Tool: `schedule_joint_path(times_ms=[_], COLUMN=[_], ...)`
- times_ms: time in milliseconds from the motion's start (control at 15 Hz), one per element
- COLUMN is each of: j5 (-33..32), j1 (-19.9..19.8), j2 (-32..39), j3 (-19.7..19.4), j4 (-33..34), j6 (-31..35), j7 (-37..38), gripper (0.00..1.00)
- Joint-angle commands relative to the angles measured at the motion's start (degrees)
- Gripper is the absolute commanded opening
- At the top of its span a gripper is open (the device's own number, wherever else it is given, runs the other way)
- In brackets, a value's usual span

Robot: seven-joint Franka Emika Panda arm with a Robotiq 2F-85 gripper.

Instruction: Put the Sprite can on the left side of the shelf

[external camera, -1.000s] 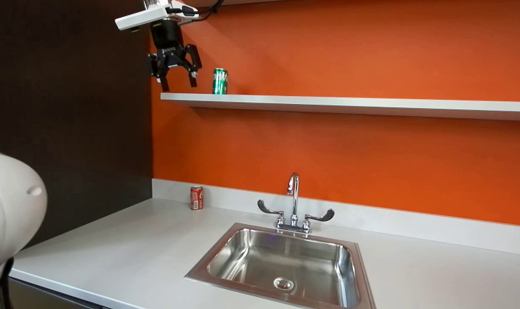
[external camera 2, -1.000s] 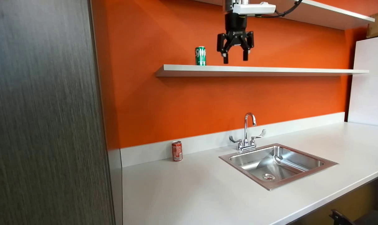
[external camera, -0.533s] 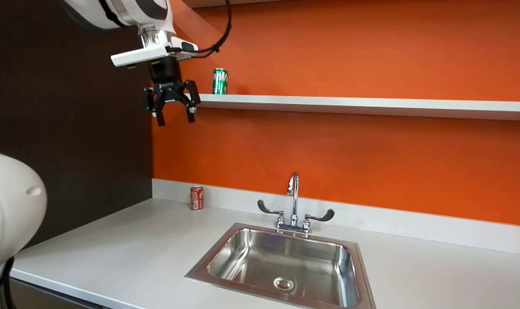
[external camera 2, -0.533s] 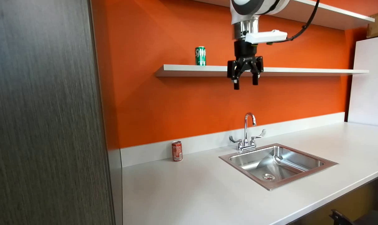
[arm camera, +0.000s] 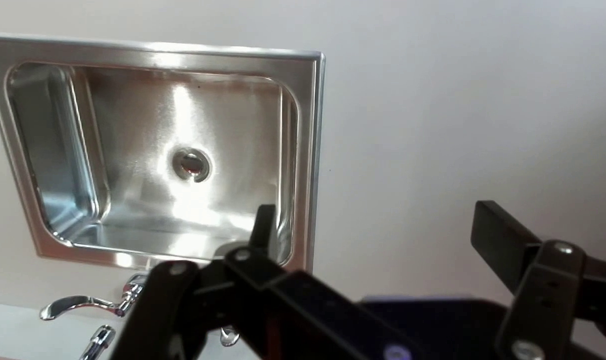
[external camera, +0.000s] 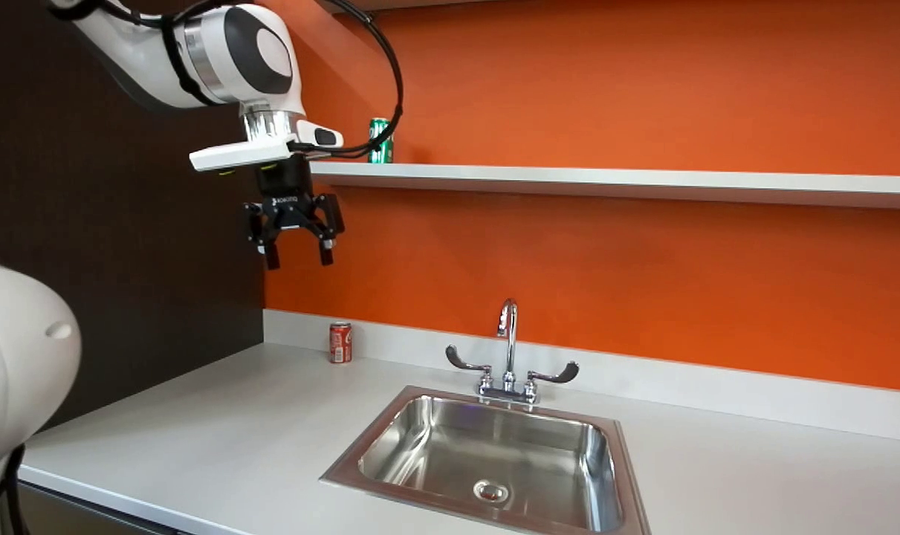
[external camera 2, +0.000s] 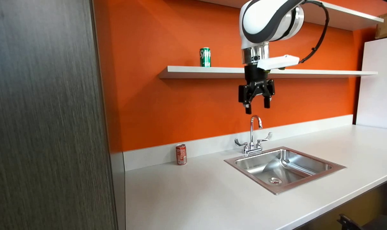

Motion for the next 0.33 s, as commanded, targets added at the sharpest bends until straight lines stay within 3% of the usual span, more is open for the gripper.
schedule_joint_path(times_ms=[0,267], j5=[0.66,0.75], j1=[-1.43,-1.43], j2=[-0.02,-0.2], j3=[1.19,1.14], j4=[-0.25,-0.39], j6=[0.13,0.21], j7=[-0.55,-0.63], gripper=[1.0,1.0])
